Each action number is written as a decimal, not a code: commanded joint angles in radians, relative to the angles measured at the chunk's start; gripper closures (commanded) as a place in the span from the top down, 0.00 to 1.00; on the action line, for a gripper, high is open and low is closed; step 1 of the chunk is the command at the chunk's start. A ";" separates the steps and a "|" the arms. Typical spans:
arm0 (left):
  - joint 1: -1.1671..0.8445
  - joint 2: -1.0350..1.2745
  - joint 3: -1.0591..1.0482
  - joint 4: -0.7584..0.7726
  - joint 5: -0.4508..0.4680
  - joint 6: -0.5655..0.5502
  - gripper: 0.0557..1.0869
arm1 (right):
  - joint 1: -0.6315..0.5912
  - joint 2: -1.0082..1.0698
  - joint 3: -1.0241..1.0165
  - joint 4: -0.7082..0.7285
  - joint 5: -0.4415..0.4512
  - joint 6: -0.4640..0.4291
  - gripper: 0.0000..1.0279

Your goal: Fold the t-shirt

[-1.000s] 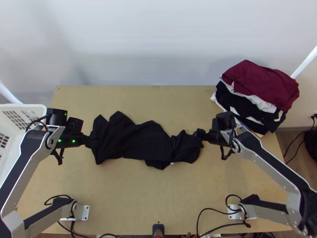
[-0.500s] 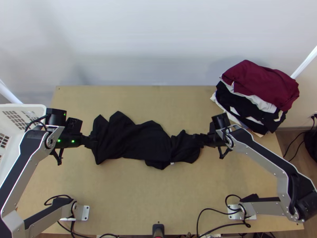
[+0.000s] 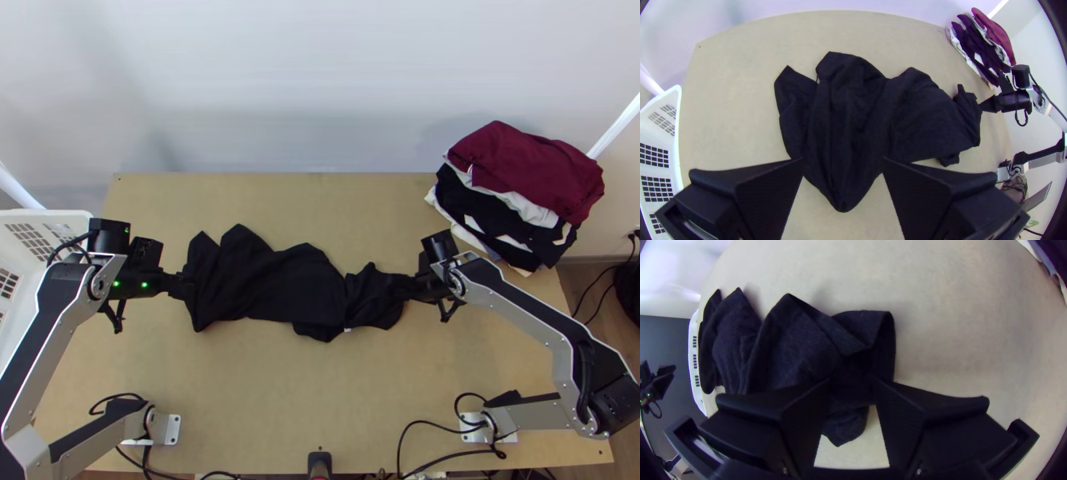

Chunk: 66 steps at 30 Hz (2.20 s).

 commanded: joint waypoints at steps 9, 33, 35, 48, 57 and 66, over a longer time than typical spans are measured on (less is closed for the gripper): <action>0.010 -0.026 0.029 -0.019 0.010 0.017 0.82 | 0.089 -0.037 0.111 0.011 0.000 0.006 0.03; 0.018 -0.037 0.034 -0.026 0.005 0.014 0.82 | 0.215 0.195 0.301 0.371 0.258 -0.064 0.32; 0.018 -0.037 0.034 -0.026 0.005 0.014 0.82 | 0.238 0.165 0.310 0.324 0.275 -0.043 0.58; 0.031 -0.047 0.022 -0.028 0.005 0.018 0.82 | 0.273 0.078 0.327 -0.190 0.336 -0.222 0.93; 0.036 -0.055 -0.001 -0.025 0.007 0.020 0.82 | 0.192 0.075 0.289 -0.301 0.178 -0.184 0.91; 0.044 -0.064 0.015 -0.032 0.005 0.023 0.82 | 0.210 0.241 0.461 -0.452 0.177 -0.094 0.95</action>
